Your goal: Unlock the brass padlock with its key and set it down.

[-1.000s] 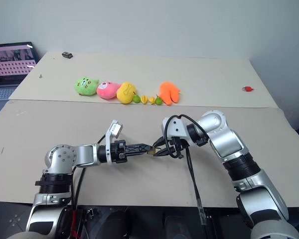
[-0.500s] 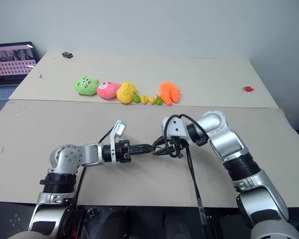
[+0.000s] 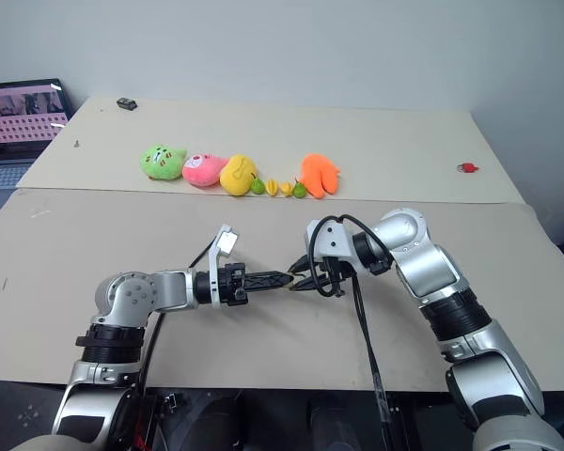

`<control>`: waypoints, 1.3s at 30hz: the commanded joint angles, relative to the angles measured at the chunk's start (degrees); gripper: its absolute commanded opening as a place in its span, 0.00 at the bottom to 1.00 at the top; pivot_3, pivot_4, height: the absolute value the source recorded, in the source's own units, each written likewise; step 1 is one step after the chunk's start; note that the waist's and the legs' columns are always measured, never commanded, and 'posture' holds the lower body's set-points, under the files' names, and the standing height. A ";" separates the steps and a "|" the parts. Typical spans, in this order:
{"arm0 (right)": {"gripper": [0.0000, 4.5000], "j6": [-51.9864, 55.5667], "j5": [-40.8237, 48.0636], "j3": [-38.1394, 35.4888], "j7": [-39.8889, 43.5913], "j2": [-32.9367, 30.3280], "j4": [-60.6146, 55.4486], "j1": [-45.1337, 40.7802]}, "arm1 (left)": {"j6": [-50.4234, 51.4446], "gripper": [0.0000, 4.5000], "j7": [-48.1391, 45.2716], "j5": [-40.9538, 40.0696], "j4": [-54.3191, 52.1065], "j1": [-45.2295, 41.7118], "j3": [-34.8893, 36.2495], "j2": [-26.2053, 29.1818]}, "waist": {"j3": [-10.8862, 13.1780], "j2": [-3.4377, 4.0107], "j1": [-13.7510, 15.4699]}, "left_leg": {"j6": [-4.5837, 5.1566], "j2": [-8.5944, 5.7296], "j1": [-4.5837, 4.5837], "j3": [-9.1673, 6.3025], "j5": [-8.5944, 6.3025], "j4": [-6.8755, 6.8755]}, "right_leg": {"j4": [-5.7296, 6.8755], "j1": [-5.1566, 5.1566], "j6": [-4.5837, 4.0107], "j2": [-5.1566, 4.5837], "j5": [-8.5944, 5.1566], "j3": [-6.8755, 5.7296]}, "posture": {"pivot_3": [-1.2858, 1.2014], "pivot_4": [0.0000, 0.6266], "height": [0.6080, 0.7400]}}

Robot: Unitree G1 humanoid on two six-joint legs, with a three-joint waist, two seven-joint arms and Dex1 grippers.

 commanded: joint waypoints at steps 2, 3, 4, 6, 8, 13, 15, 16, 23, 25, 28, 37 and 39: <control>0.42 -3.59 3.87 -7.50 -4.18 2.46 4.66 -4.25 | -0.19 0.01 -1.39 -0.61 -0.99 -0.03 0.64 0.57 | 0.00 0.00 -0.01 | 0.00 0.00 0.00 -0.02 0.00 0.00 | 0.00 0.00 -0.01 0.01 0.00 -0.01 | 0.52 0.24 0.83; 0.46 -4.22 3.60 -7.59 -3.96 2.21 5.42 -4.42 | -0.36 0.01 -1.52 -0.40 -1.07 0.10 0.49 0.54 | 0.00 0.01 0.06 | 0.00 0.00 0.00 -0.01 0.00 0.00 | 0.00 0.00 -0.03 0.00 0.02 -0.01 | 0.52 0.24 0.83; 0.55 -5.06 2.90 -7.41 -3.93 1.93 6.28 -4.44 | -0.40 0.01 -1.40 -0.43 -0.93 0.17 0.64 0.28 | 0.01 0.01 0.08 | 0.00 0.00 -0.02 -0.01 0.00 0.00 | -0.01 0.00 -0.08 -0.01 0.05 -0.01 | 0.52 0.24 0.83; 0.70 -5.67 2.18 -7.15 -4.10 1.65 7.60 -4.38 | -0.72 0.01 -1.29 -0.47 -0.70 0.17 0.73 -0.07 | 0.01 0.01 0.23 | 0.00 0.00 -0.05 -0.02 0.00 0.00 | -0.04 0.01 -0.11 -0.02 0.06 -0.04 | 0.52 0.24 0.83; 0.84 -5.66 1.91 -7.24 -4.81 1.54 8.36 -3.87 | -0.87 0.01 -1.22 -0.63 -0.85 0.39 0.80 -0.29 | 0.01 0.01 0.30 | 0.00 -0.01 -0.08 -0.03 0.00 0.00 | -0.04 -0.01 -0.11 -0.03 0.06 -0.06 | 0.52 0.24 0.83; 0.99 -7.10 0.17 -6.62 -4.05 -0.89 11.01 -2.96 | -0.64 0.01 -0.83 -1.53 -1.23 0.61 1.95 -0.91 | 0.01 0.01 0.21 | 0.00 0.00 -0.11 -0.05 0.00 0.00 | -0.03 -0.02 -0.13 -0.02 0.07 -0.09 | 0.52 0.24 0.83; 0.99 -7.80 -0.61 -7.15 -3.99 -2.62 13.63 -3.20 | -1.51 0.01 -0.85 -1.27 -1.95 0.78 2.40 -0.75 | 0.01 0.01 0.18 | 0.00 0.00 -0.11 -0.06 0.00 0.00 | -0.03 -0.02 -0.12 -0.03 0.07 -0.10 | 0.52 0.24 0.83; 0.99 -8.46 -0.64 -7.69 -3.94 -3.40 14.92 -3.36 | -2.51 0.01 -1.07 -0.81 -2.44 0.93 2.44 -0.49 | 0.01 0.01 0.20 | 0.00 -0.01 -0.11 -0.05 0.00 0.00 | -0.03 -0.02 -0.12 -0.03 0.07 -0.10 | 0.52 0.24 0.83; 0.94 -8.42 1.72 -12.46 -7.00 -3.50 17.92 -2.75 | -18.82 0.01 -8.08 8.70 -5.83 4.81 -2.83 4.15 | 0.03 0.06 -0.17 | 0.00 0.00 -0.10 -0.03 0.00 -0.02 | -0.03 -0.06 -0.19 -0.01 0.10 -0.06 | 0.52 0.24 0.83; 0.82 -7.39 3.09 -13.33 -6.63 -3.00 16.69 -2.33 | -18.25 0.01 -8.29 7.61 -4.66 4.63 -1.69 3.95 | 0.03 0.06 -0.06 | -0.01 0.00 -0.09 -0.05 0.01 -0.01 | -0.03 -0.04 -0.18 -0.01 0.10 -0.08 | 0.52 0.24 0.83; 0.57 -5.48 4.91 -13.70 -5.89 -2.60 13.76 -1.39 | -18.18 0.01 -8.35 7.31 -4.58 4.84 -1.26 3.59 | 0.03 0.07 0.03 | 0.00 -0.01 -0.12 -0.04 0.01 0.00 | -0.05 -0.02 -0.16 -0.03 0.09 -0.09 | 0.52 0.24 0.83; 0.01 3.79 11.53 -14.03 -5.74 -1.96 1.33 0.01 | -14.97 0.01 -4.20 3.47 -0.39 1.33 2.95 -2.38 | 0.04 0.08 0.12 | 0.00 -0.01 -0.19 -0.10 0.01 0.05 | -0.03 -0.04 -0.15 -0.03 0.09 -0.15 | 0.52 0.24 0.83; 0.01 6.39 13.34 -14.05 -5.83 -1.96 -2.29 0.42 | -13.37 0.01 -3.12 1.83 0.56 0.48 4.20 -3.51 | 0.04 0.08 0.09 | 0.00 0.00 -0.20 -0.11 0.01 0.05 | -0.03 -0.04 -0.15 -0.03 0.09 -0.16 | 0.52 0.24 0.83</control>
